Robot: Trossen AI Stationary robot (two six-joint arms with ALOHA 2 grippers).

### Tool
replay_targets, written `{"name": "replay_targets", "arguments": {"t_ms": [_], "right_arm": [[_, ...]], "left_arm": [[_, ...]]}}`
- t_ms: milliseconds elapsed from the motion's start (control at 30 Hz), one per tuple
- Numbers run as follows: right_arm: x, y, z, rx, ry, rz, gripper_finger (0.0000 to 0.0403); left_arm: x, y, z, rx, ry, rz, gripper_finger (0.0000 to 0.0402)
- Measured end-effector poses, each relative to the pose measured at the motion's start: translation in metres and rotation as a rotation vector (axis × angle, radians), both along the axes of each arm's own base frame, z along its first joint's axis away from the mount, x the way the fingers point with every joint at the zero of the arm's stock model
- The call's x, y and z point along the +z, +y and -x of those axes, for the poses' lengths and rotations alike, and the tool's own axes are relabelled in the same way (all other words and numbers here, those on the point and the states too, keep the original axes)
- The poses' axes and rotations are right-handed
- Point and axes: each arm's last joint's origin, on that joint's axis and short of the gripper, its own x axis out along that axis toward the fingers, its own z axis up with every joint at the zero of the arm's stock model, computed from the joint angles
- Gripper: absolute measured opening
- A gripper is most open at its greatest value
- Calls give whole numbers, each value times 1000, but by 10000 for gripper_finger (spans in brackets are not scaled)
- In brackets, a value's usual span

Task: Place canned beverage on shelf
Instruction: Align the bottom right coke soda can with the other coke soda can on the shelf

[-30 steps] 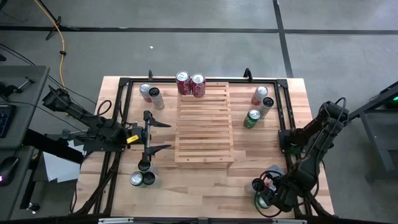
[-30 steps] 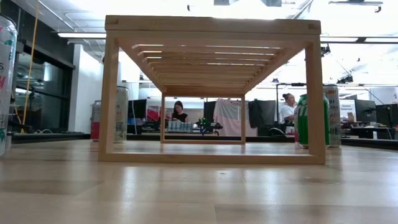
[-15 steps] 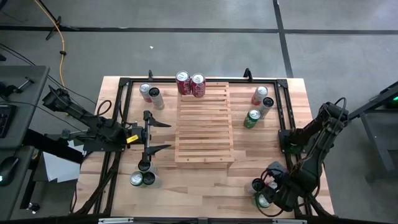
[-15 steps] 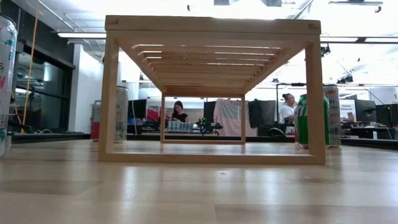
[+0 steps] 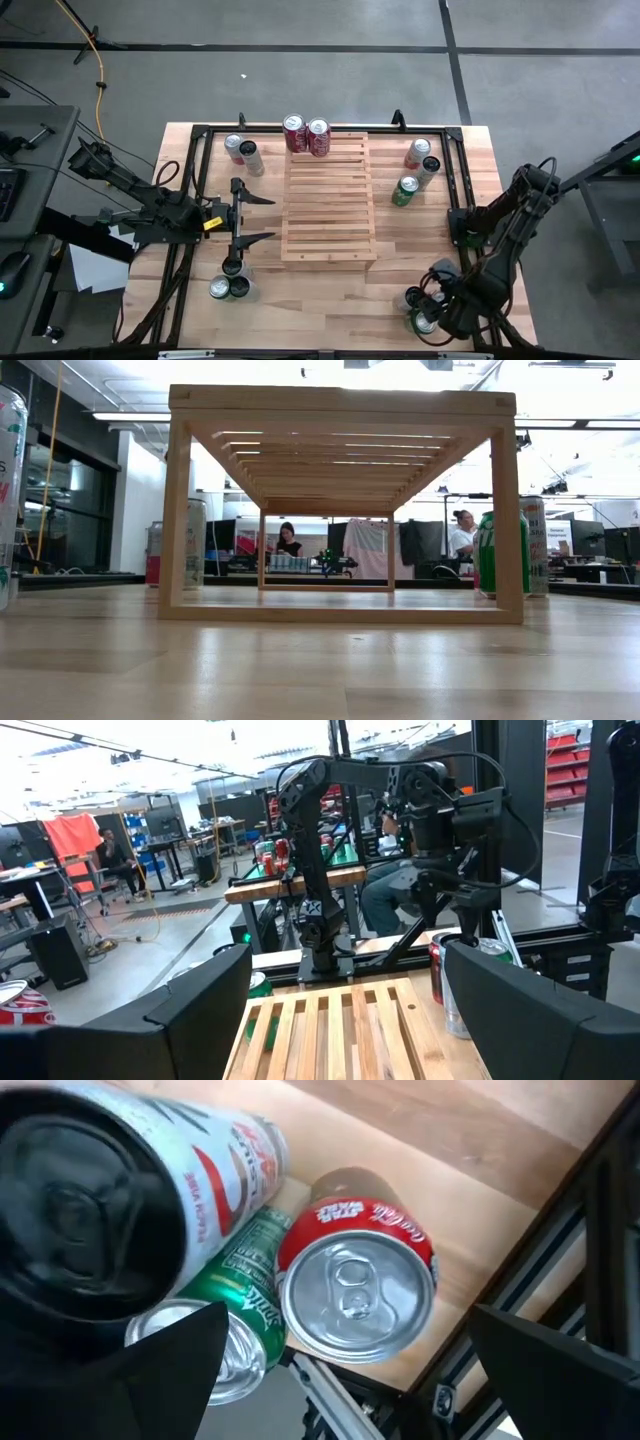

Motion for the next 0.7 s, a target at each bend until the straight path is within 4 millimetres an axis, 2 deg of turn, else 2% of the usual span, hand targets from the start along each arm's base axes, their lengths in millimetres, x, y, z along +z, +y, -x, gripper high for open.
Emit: {"name": "replay_targets", "arguments": {"t_ms": [400,700], "right_arm": [[-16,-8,-1,-38,54,28,397],[-17,-13,-8,-67,77,17,397]], "left_arm": [[0,0,0,0,0,0,323],[0,0,0,0,0,0,323]]}}
